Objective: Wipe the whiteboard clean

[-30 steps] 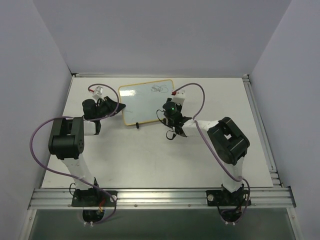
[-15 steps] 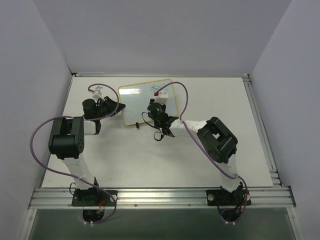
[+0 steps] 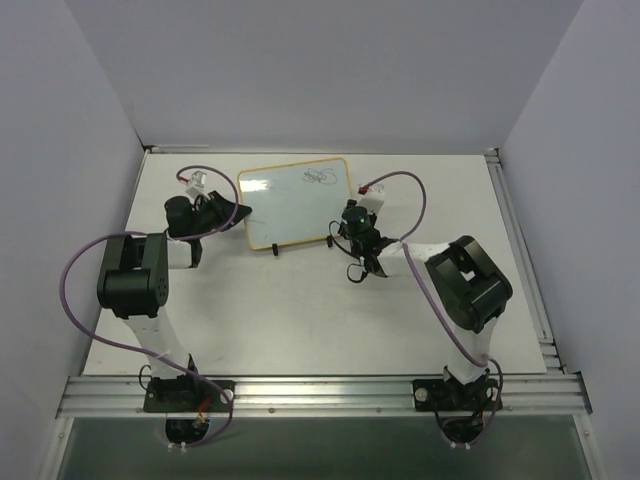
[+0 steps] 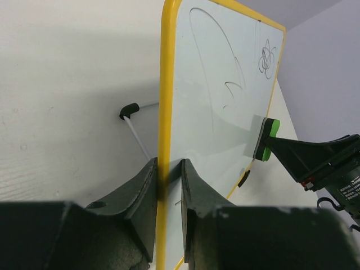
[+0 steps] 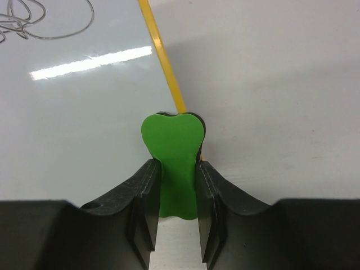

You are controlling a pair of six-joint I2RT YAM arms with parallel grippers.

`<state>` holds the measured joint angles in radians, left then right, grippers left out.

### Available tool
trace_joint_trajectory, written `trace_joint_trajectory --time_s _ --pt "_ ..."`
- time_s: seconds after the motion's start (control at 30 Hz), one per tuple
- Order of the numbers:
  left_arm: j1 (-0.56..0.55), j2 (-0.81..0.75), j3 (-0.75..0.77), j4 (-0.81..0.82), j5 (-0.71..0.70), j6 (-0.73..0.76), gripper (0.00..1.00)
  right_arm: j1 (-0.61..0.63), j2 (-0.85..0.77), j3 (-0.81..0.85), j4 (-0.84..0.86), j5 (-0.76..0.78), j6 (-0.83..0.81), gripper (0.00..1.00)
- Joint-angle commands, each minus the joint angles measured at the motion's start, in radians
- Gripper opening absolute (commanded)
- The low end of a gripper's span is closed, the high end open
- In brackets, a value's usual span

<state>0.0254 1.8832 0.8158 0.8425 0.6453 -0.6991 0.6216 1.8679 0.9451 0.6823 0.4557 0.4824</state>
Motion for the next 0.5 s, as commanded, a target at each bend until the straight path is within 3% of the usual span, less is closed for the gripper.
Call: trace_joint_trajectory --time_s 0.0,0.47 --pt "-0.016 0.016 0.019 -0.028 -0.027 0.032 0.13 -0.019 0.002 -0.017 -0.082 0.054 -0.031 0.00" --pt "-0.016 0.008 0.014 -0.029 -0.029 0.035 0.13 0.033 0.163 0.345 -0.178 0.038 -0.090 0.00"
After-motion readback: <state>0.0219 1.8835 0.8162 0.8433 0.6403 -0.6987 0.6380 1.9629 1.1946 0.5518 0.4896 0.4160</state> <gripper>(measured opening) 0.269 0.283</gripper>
